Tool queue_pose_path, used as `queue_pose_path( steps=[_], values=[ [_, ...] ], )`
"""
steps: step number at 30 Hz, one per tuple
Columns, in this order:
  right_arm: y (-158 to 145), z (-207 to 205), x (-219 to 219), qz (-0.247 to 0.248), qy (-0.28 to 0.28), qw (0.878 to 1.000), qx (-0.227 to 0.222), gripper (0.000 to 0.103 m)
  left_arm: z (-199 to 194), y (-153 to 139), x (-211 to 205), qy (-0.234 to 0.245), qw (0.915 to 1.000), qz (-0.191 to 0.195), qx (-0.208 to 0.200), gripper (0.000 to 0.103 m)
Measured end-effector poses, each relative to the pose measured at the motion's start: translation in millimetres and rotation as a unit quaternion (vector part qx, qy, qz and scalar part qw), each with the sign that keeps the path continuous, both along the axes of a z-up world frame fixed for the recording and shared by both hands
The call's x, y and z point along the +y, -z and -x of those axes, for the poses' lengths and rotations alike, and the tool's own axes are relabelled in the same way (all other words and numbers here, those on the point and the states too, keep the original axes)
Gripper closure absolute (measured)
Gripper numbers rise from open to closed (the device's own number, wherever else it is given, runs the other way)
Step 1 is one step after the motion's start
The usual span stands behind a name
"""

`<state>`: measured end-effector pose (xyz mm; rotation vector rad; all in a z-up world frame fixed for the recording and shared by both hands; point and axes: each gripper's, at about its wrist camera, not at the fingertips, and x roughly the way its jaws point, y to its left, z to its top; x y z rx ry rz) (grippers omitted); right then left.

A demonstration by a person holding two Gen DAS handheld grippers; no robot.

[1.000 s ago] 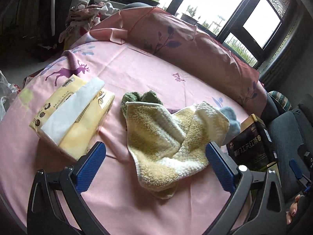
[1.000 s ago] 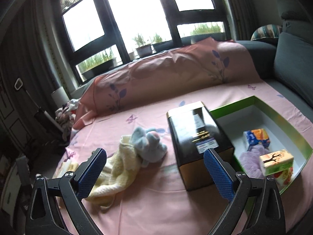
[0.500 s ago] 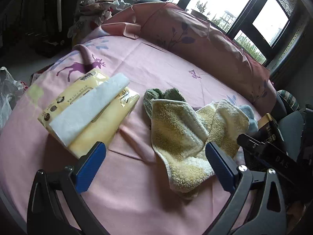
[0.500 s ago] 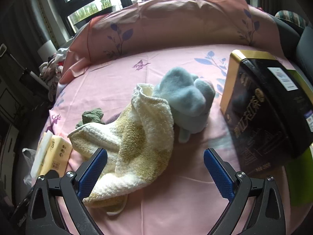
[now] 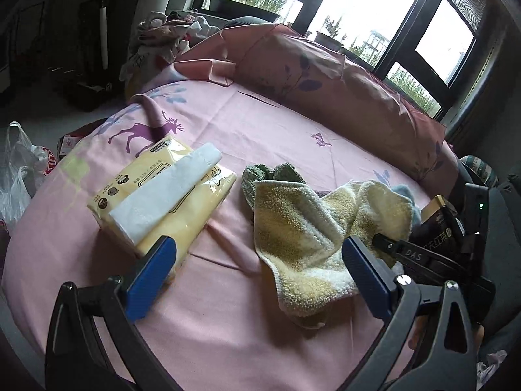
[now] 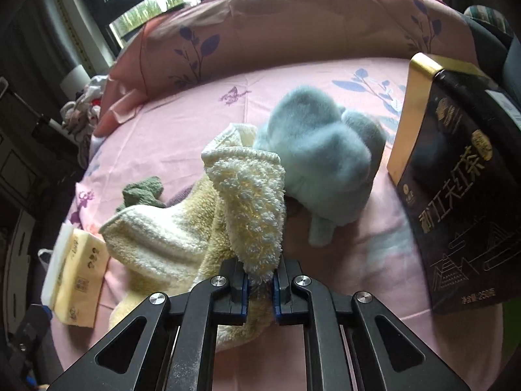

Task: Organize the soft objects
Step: 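Move the right gripper back to the cream knitted towel, then close the right gripper on the cream knitted towel and lift it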

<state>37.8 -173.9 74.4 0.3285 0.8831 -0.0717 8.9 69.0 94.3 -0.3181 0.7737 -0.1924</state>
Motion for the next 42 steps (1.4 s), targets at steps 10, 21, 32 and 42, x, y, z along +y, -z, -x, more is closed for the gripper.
queue_pose_path(
  steps=[10, 21, 32, 42],
  values=[
    [-84.3, 71.6, 14.5, -0.005, -0.084, 0.984, -0.158, 0.092, 0.6, -0.4, 10.2, -0.008, 0.9999, -0.002, -0.009, 0.002],
    [4.6, 36.2, 80.6, -0.097, -0.255, 0.961, 0.046, 0.091, -2.2, 1.8, 27.5, -0.034, 0.9994, -0.009, 0.0, 0.002],
    [20.1, 29.2, 60.5, -0.01, -0.19, 0.977, 0.1, 0.046, -4.2, 11.6, 12.7, 0.003, 0.9993, -0.026, 0.025, 0.002],
    [1.4, 34.9, -3.8, -0.069, -0.094, 0.991, 0.071, 0.032, -3.8, 28.4, -20.3, 0.102, 0.992, -0.024, 0.071, 0.002]
  ],
)
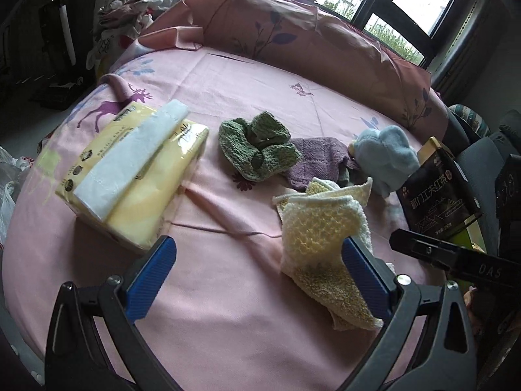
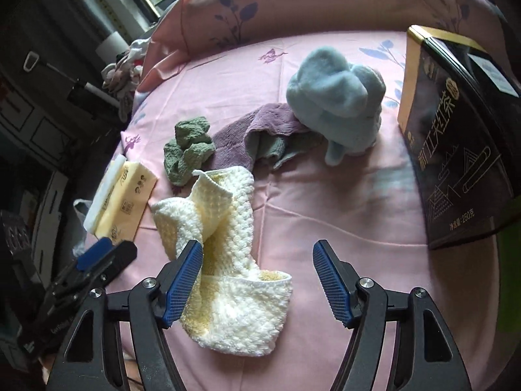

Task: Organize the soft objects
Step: 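Close the right gripper on the cream knitted towel and lift it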

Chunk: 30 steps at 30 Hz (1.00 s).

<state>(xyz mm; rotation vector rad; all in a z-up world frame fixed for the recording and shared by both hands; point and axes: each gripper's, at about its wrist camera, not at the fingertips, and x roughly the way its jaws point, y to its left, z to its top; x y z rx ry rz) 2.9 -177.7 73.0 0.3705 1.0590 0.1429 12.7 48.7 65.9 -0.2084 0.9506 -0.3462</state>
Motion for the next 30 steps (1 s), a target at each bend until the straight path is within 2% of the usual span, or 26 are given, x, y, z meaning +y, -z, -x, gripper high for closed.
queue_pose_path(
  steps=[2, 5, 14, 18, 21, 26, 29, 30],
  values=[
    [3.1, -0.8, -3.9, -0.029, 0.008, 1.0, 0.008, 0.032, 1.9, 2.9, -9.9, 0.019, 0.9997, 0.011, 0.013, 0.002],
    [5.1, -0.6, -1.8, -0.063, -0.003, 0.998, 0.013, 0.032, 7.0, 3.0, -29.8, 0.052, 0.9986, 0.003, 0.009, 0.003],
    [18.2, -5.3, 4.4, -0.105, -0.014, 0.994, 0.038, 0.032, 10.2, 16.7, -64.6, 0.089, 0.9954, -0.009, 0.033, 0.003],
    [19.6, -4.8, 3.5, -0.115, -0.011, 0.993, 0.037, 0.032, 9.6, 26.7, -75.0, 0.11, 0.9921, -0.001, 0.059, 0.016],
    [21.1, -5.6, 3.8, -0.13, -0.02, 0.991, 0.033, 0.032, 7.2, 35.4, -79.2, 0.103, 0.9913, -0.006, 0.081, 0.027],
    [29.0, -9.0, 11.1, -0.13, -0.025, 0.99, 0.042, 0.032, 7.0, 35.5, -82.8, 0.102, 0.9918, -0.005, 0.076, 0.038],
    [32.9, -11.0, 14.5, -0.145, -0.034, 0.988, 0.043, 0.032, 5.6, 38.8, -84.4, 0.108, 0.991, -0.002, 0.079, 0.05],
    [35.2, -11.4, 15.2, -0.154, -0.038, 0.986, 0.045, 0.032, 5.7, 39.6, -84.8, 0.111, 0.9907, -0.006, 0.078, 0.058]
  ],
)
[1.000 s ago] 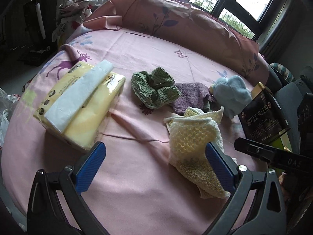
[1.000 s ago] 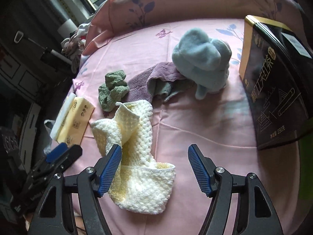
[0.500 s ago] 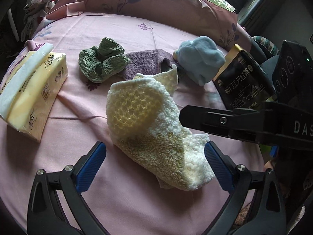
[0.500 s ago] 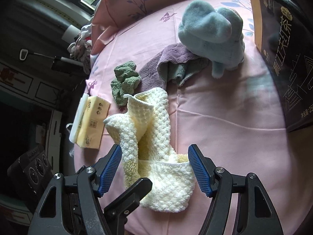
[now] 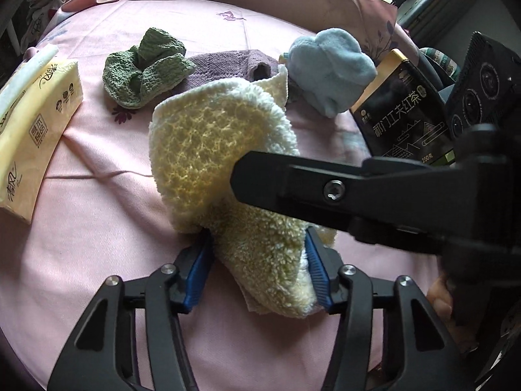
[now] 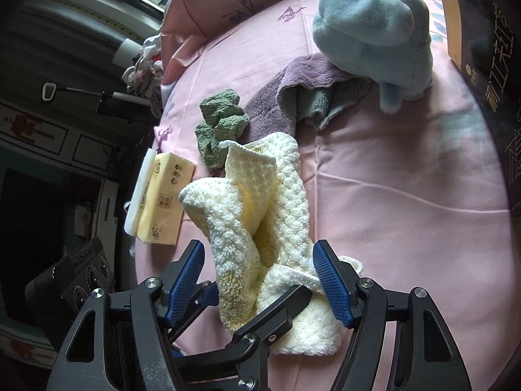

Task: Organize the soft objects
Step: 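Close the right gripper on the cream knitted towel and lift it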

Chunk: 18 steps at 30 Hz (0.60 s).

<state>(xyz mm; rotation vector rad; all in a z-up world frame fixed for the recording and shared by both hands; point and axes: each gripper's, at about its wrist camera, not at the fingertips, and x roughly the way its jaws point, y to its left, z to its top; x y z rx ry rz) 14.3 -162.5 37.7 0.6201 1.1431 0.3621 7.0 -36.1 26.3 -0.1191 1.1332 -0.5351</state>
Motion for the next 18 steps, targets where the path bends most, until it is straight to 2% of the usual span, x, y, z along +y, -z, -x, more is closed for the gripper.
queue_pose_path(
  steps=[3, 5, 8, 10, 14, 18],
  values=[
    [7.8, -3.2, 2.0, -0.006, -0.001, 1.0, 0.012, 0.04, 0.8, 0.4, 1.0, 0.003, 0.9999, 0.012, 0.004, 0.063],
    [12.2, -5.8, 1.7, -0.014, 0.003, 1.0, 0.014, 0.04, 0.9, 1.3, 0.5, 0.003, 0.9999, 0.016, 0.005, 0.064],
    [19.6, -10.0, 4.4, -0.026, 0.002, 0.999, 0.021, 0.048, 0.7, 1.1, 0.7, -0.001, 0.9998, 0.019, 0.005, 0.066],
    [19.2, -10.3, 6.4, -0.029, -0.002, 0.999, 0.013, 0.048, -0.1, -1.3, 2.0, -0.004, 0.9998, 0.019, 0.005, 0.068],
    [3.0, -2.8, 3.0, -0.039, -0.007, 0.999, -0.022, 0.049, 4.2, -16.6, 3.8, -0.007, 0.9991, 0.04, -0.015, 0.071],
    [-25.2, 10.1, -0.5, -0.039, -0.009, 0.996, -0.076, 0.049, 15.4, -41.3, 5.9, -0.007, 0.9966, 0.054, -0.062, 0.071]
  ],
)
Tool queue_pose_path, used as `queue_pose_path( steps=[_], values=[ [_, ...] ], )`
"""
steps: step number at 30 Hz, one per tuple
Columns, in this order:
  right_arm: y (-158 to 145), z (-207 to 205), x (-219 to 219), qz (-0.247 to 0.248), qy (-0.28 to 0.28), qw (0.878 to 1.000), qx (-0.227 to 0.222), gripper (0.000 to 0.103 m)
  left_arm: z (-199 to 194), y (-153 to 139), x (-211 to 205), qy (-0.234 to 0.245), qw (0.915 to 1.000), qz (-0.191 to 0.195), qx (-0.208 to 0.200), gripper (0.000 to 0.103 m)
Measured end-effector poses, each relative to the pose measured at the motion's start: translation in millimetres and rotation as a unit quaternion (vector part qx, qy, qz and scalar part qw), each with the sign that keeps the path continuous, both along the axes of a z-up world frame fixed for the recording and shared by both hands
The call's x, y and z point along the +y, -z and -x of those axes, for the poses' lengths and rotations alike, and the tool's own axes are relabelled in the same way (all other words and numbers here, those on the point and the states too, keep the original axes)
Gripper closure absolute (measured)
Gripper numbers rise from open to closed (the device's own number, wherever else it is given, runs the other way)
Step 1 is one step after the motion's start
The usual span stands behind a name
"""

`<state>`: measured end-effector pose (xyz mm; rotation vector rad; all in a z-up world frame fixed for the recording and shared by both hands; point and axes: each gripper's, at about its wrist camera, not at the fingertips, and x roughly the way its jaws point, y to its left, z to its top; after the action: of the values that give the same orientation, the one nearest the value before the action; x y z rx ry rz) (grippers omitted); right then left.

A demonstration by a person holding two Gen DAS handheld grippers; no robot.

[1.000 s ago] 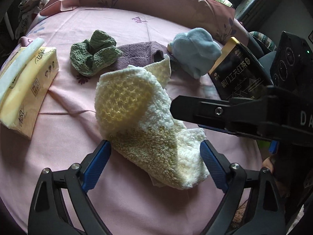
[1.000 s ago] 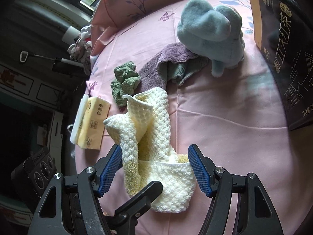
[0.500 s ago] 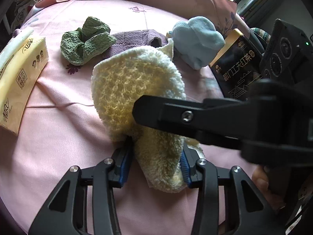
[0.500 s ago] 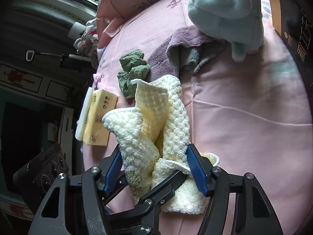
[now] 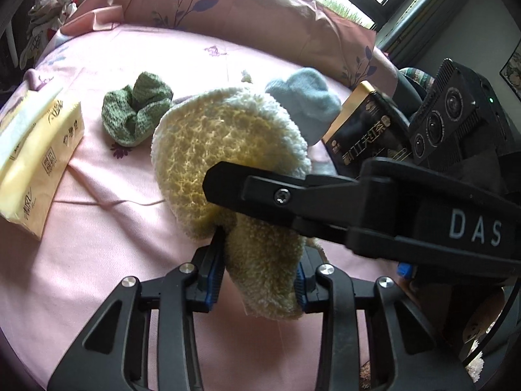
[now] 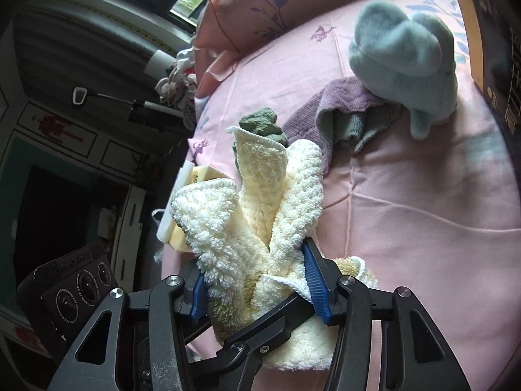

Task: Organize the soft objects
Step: 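Close the right gripper on the cream knitted towel and lift it, then carry the cream knitted towel with the right gripper over the green box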

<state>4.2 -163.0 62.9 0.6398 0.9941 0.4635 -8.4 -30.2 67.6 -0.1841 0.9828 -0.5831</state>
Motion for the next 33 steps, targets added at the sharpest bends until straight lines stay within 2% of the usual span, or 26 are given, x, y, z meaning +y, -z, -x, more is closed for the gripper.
queue_pose_path(
  steps=[6, 12, 22, 33],
  values=[
    [-41.9, 23.4, -4.4, 0.038, 0.016, 0.996, -0.083, 0.049, 15.5, -31.8, -1.4, 0.001, 0.9982, 0.028, -0.052, 0.071],
    [-68.0, 40.8, -18.3, 0.036, 0.034, 0.99, -0.13, 0.049, 33.0, -54.6, -14.2, 0.004, 0.9939, 0.036, -0.105, 0.071],
    [-95.7, 64.4, -33.4, 0.048, 0.052, 0.981, -0.18, 0.049, 52.5, -77.9, -35.8, 0.009, 0.9838, 0.036, -0.176, 0.07],
    [-118.2, 94.5, -53.8, 0.054, 0.071, 0.97, -0.226, 0.049, 78.1, -99.9, -56.1, 0.022, 0.9732, 0.038, -0.226, 0.07]
  ],
)
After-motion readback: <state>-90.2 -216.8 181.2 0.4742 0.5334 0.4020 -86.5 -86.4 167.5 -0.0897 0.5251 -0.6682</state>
